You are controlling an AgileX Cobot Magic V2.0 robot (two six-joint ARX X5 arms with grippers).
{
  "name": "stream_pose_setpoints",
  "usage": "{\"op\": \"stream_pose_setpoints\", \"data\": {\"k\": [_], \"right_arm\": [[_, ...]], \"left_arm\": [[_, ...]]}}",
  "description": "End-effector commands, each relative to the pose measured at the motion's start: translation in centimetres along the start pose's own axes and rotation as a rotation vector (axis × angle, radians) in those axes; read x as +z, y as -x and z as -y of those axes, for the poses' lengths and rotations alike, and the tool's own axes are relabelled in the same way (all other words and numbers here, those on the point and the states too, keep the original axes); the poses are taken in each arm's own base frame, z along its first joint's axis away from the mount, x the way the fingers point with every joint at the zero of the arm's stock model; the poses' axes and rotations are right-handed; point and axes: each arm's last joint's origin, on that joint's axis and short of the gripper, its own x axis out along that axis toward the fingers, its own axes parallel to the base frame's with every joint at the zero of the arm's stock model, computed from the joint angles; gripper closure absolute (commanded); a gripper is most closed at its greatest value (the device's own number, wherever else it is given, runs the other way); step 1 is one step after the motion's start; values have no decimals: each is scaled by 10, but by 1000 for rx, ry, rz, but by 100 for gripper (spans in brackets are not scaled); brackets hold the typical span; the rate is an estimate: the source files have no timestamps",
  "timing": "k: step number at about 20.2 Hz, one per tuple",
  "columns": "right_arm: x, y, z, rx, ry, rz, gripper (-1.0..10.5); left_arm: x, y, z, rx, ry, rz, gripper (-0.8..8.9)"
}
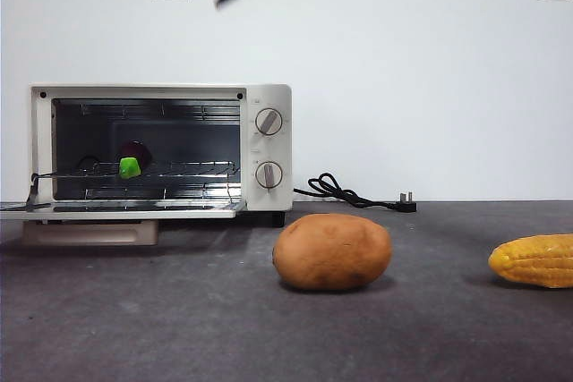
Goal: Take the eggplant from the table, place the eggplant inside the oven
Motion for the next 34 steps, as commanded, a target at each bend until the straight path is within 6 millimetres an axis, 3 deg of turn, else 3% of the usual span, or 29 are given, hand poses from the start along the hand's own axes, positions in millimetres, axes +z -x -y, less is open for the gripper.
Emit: {"op": "stream_pose_setpoints", "data": {"k": [1, 18, 23, 28, 34], "right_arm": [[4, 26, -11, 62, 28, 59, 667], [9, 158, -45, 42, 129, 327, 668], [5, 183, -54, 107, 123, 354, 671], [-11, 214, -60, 78, 127, 293, 672], [-53, 248, -58, -202, 128, 199, 672]], "left_arm": [[0, 0, 1, -7, -3, 3, 819], [2, 0, 0, -2, 2, 26, 819], [2, 0, 0, -1, 2, 28, 819], [3, 0, 0, -1, -2, 33, 819], [4, -1, 0, 1, -2, 46, 819]]}}
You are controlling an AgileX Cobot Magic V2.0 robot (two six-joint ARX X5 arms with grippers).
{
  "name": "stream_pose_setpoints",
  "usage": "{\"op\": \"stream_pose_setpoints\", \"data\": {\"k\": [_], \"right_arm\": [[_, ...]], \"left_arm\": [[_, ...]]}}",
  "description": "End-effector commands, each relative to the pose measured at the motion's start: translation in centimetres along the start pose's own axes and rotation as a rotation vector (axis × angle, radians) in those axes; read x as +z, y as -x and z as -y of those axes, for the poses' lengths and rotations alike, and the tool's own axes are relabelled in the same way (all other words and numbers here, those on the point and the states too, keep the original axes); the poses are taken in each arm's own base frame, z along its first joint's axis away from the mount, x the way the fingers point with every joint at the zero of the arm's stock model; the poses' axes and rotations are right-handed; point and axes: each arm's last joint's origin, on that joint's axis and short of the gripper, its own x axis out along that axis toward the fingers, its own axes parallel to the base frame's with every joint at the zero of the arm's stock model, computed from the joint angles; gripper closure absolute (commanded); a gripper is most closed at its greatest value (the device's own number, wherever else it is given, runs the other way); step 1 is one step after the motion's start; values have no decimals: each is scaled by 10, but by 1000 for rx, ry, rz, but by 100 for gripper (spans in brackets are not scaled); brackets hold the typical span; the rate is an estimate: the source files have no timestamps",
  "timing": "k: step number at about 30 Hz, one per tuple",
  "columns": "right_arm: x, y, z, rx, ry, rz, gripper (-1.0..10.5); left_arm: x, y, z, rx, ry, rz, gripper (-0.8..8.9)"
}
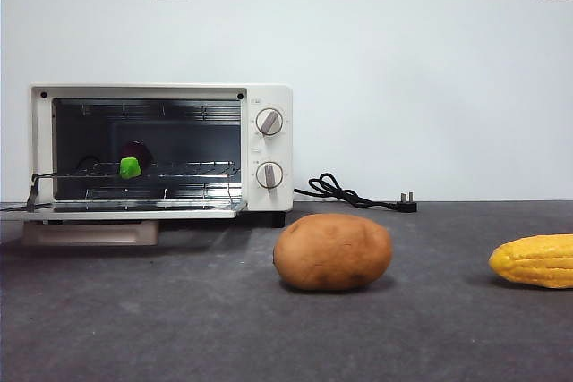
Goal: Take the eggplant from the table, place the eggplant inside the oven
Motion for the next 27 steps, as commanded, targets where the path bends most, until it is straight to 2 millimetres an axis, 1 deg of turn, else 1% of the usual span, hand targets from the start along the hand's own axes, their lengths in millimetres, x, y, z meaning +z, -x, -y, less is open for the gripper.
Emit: {"op": "stream_pose_setpoints", "data": {"k": [1, 4, 7, 8, 9, 10, 14, 18, 20, 23, 27], "right_arm": [[-16, 8, 2, -86, 22, -69, 672], [-36, 13, 2, -91, 17, -139, 672], [-62, 6, 3, -87, 17, -243, 676], [-70, 4, 3, -88, 18, -272, 750], [-75, 2, 4, -85, 35, -294, 884], [-79, 2, 4, -83, 46, -306, 965], [-80, 4, 4, -80, 56, -304, 955], [-81, 10, 3, -77, 58, -289, 955], [-81, 19, 2, -77, 60, -269, 955], [-82, 28, 1, -78, 62, -245, 955], [-84, 44, -1, -78, 65, -208, 955]], "left_arm": [[0, -1, 0, -3, -2, 4, 819], [0, -1, 0, -3, -2, 3, 819], [0, -1, 0, -2, -1, 3, 819], [0, -1, 0, -2, -1, 3, 819], [0, -1, 0, -2, -1, 4, 819], [2, -3, 0, -2, -1, 6, 819], [11, -16, -3, 9, 5, 14, 819], [25, -46, -11, -75, 36, -9, 819], [29, -60, -23, -27, 70, -20, 819], [32, -74, -37, -38, 118, -21, 819], [29, -102, -68, -44, 217, -68, 819]]}}
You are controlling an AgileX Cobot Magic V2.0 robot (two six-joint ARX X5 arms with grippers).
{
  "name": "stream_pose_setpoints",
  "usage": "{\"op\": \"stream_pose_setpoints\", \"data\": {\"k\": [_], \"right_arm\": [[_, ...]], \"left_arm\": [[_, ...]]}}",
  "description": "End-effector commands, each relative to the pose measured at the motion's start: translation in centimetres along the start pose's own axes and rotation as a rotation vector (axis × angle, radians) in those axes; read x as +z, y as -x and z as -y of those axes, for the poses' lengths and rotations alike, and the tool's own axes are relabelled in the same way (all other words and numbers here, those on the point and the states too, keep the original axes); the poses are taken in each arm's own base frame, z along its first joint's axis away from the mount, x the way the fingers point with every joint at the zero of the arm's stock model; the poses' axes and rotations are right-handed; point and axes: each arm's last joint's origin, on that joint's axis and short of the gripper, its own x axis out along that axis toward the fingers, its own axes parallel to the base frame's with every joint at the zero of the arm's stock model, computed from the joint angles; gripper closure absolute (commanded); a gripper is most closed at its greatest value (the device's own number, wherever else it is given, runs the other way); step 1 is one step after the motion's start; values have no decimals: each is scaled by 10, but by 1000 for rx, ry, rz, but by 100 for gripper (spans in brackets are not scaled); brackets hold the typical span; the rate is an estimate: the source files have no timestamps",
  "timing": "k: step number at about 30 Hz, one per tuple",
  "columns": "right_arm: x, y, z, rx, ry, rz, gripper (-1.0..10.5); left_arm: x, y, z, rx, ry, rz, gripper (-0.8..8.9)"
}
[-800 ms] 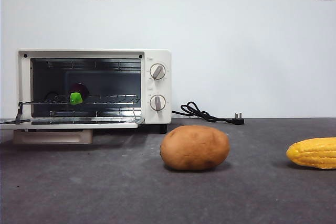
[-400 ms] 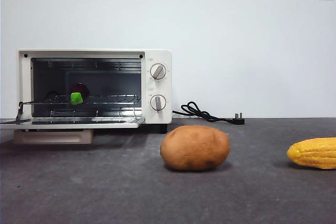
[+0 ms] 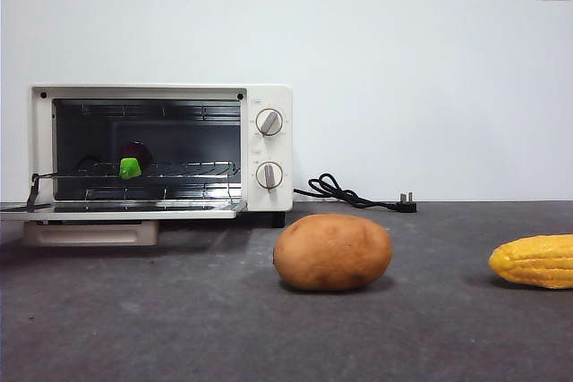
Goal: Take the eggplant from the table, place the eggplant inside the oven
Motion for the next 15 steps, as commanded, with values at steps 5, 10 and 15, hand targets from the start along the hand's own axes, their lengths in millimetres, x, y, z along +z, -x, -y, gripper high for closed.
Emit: {"op": "stream_pose_setpoints", "data": {"k": [5, 10, 15], "right_arm": [[-16, 24, -2, 2, 7, 29, 955], [-35, 37, -3, -1, 6, 42, 955], [-61, 46, -4, -17, 2, 37, 955]], "left_arm": [[-2, -61, -58, -57, 162, -121, 819], [-17, -106, -97, -90, 276, -233, 819], [-40, -145, -133, -125, 358, -318, 819]]}}
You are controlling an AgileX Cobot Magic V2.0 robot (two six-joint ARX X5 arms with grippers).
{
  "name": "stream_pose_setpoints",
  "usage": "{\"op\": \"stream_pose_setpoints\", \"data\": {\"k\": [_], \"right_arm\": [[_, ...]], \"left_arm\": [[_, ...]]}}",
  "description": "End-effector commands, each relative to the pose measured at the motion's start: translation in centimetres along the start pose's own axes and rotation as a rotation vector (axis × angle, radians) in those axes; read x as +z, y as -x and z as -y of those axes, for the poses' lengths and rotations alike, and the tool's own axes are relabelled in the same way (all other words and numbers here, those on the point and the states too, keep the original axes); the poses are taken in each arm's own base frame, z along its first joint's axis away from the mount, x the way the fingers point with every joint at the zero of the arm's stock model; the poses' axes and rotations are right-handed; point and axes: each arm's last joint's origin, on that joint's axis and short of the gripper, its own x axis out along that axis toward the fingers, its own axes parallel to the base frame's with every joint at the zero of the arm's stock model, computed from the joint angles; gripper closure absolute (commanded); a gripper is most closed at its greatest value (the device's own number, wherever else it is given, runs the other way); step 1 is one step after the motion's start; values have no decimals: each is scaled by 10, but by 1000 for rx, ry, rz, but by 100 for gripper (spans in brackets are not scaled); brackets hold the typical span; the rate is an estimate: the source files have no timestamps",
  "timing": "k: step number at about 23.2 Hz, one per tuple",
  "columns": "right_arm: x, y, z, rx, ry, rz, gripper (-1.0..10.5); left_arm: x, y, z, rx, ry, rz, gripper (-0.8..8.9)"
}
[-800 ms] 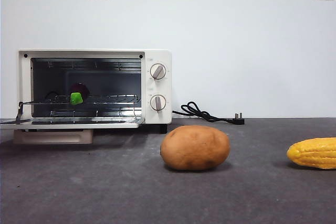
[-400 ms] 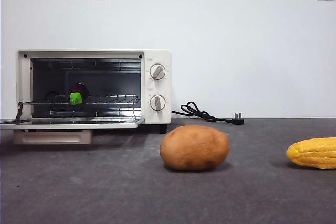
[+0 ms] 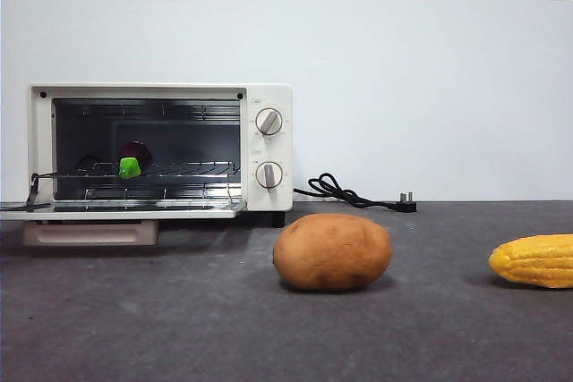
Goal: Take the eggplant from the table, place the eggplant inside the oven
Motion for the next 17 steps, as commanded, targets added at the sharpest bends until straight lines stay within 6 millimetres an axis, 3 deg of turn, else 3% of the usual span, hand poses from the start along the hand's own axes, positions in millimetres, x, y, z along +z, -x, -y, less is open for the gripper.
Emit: {"op": "stream_pose_setpoints", "data": {"k": [1, 8, 17], "right_arm": [[-13, 3, -1, -3, -8, -27, 955], [-31, 21, -2, -4, -99, 17, 955], [-35, 28, -3, 2, -191, 37, 955]], "left_arm": [[0, -13, -19, 0, -1, -21, 819], [-8, -44, -75, -56, 123, -63, 819], [-16, -90, -106, -170, 188, -94, 819]]}}
